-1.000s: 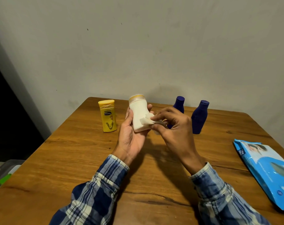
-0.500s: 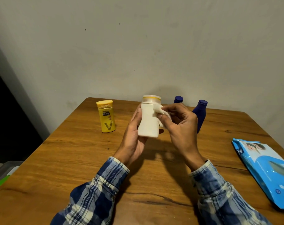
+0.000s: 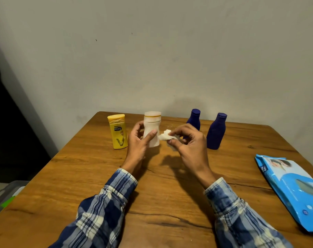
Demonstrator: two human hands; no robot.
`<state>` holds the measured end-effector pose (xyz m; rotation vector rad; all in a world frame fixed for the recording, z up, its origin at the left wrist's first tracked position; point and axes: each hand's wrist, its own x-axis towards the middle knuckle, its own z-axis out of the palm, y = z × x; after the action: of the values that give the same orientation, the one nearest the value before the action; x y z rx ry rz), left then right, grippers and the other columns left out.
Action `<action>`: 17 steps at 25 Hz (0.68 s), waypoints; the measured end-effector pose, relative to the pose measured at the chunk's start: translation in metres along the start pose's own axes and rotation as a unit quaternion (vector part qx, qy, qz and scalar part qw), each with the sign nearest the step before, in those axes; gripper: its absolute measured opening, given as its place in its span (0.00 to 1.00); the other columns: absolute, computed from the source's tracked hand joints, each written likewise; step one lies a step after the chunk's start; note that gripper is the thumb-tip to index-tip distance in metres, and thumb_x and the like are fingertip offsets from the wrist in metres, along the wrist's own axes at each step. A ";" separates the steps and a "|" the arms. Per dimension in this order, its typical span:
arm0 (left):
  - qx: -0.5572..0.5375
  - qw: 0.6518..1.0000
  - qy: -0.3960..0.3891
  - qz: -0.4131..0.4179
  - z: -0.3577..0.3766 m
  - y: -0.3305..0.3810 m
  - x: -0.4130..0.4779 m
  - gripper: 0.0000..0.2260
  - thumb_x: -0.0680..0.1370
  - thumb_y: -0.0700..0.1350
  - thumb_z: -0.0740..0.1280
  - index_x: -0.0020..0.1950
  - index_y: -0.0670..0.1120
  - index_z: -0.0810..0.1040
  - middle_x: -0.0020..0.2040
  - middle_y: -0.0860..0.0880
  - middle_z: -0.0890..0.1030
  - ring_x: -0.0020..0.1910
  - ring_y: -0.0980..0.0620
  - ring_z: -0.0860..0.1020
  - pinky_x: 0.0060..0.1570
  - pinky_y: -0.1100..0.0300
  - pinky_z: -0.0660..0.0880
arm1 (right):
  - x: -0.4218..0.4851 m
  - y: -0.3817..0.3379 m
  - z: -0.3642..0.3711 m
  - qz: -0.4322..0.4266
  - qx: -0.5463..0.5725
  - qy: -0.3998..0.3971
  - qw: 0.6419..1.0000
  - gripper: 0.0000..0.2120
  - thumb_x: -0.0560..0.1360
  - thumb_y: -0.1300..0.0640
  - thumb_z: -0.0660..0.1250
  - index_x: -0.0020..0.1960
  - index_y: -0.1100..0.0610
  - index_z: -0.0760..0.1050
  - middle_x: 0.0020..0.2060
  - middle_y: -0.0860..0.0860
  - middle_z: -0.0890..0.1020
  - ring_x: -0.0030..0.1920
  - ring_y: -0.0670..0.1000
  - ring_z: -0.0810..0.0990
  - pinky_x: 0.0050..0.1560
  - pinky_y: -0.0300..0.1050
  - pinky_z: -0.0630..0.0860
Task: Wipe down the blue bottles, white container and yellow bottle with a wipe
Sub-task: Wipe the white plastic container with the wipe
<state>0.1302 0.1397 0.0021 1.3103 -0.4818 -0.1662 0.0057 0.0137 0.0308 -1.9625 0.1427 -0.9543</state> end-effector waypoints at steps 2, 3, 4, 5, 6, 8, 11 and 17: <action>0.038 0.999 0.005 0.008 -0.004 -0.003 0.008 0.18 0.77 0.37 0.73 0.65 0.43 0.76 0.60 0.46 0.82 0.58 0.47 0.81 0.49 0.60 0.82 | -0.001 0.003 0.003 0.003 0.002 -0.010 1.000 0.08 0.70 0.63 0.77 0.49 0.57 0.83 0.50 0.46 0.82 0.53 0.43 0.80 0.49 0.37 0.80; 0.055 0.998 0.001 0.012 -0.006 -0.005 0.012 0.17 0.77 0.36 0.73 0.65 0.43 0.75 0.59 0.46 0.81 0.58 0.49 0.81 0.46 0.65 0.81 | -0.001 0.004 0.002 0.004 0.002 -0.010 1.000 0.08 0.70 0.63 0.77 0.49 0.57 0.83 0.50 0.45 0.82 0.53 0.43 0.80 0.50 0.37 0.80; 0.068 0.998 -0.004 0.013 -0.006 -0.006 0.017 0.17 0.78 0.35 0.72 0.66 0.42 0.75 0.60 0.45 0.81 0.58 0.50 0.80 0.44 0.67 0.80 | 0.000 0.005 0.002 0.005 0.002 -0.008 1.000 0.09 0.70 0.63 0.77 0.49 0.56 0.83 0.50 0.45 0.82 0.53 0.43 0.80 0.50 0.36 0.79; 0.077 0.997 -0.011 0.012 -0.007 -0.007 0.021 0.17 0.78 0.35 0.71 0.67 0.42 0.74 0.61 0.44 0.80 0.58 0.51 0.79 0.42 0.68 0.80 | 0.001 0.006 0.001 0.005 0.001 -0.007 1.000 0.09 0.70 0.64 0.77 0.49 0.56 0.83 0.50 0.45 0.82 0.54 0.43 0.80 0.50 0.35 0.79; 0.078 0.997 -0.015 0.006 -0.007 -0.008 0.026 0.17 0.79 0.35 0.70 0.67 0.41 0.74 0.61 0.44 0.80 0.57 0.52 0.79 0.41 0.68 0.80 | 0.001 0.006 0.001 0.004 0.000 -0.008 1.000 0.09 0.70 0.64 0.77 0.49 0.56 0.83 0.50 0.45 0.82 0.54 0.43 0.80 0.50 0.34 0.78; 0.077 0.997 -0.021 -0.005 -0.008 -0.011 0.033 0.16 0.80 0.35 0.69 0.67 0.43 0.73 0.60 0.47 0.80 0.56 0.54 0.79 0.40 0.67 0.80 | 0.000 0.008 0.003 0.004 -0.003 -0.013 1.000 0.09 0.70 0.64 0.77 0.49 0.56 0.83 0.50 0.45 0.81 0.53 0.43 0.80 0.50 0.33 0.78; 0.098 0.995 -0.026 -0.008 -0.010 -0.022 0.038 0.15 0.80 0.35 0.69 0.66 0.45 0.74 0.57 0.50 0.80 0.55 0.56 0.80 0.47 0.62 0.83 | -0.001 0.009 0.004 0.006 -0.001 -0.017 1.000 0.09 0.71 0.64 0.77 0.49 0.57 0.83 0.50 0.46 0.81 0.54 0.43 0.80 0.49 0.32 0.77; 0.124 0.992 -0.023 -0.022 -0.010 -0.036 0.046 0.18 0.80 0.36 0.68 0.70 0.42 0.72 0.62 0.46 0.79 0.58 0.55 0.78 0.58 0.56 0.78 | -0.001 0.011 0.006 0.002 -0.006 -0.016 1.000 0.09 0.70 0.64 0.78 0.48 0.57 0.83 0.50 0.47 0.82 0.53 0.44 0.80 0.47 0.31 0.76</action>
<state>0.1806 0.1216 -0.0224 1.5644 -0.5248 -0.1765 0.0117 0.0122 0.0200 -1.9861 0.1337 -0.9206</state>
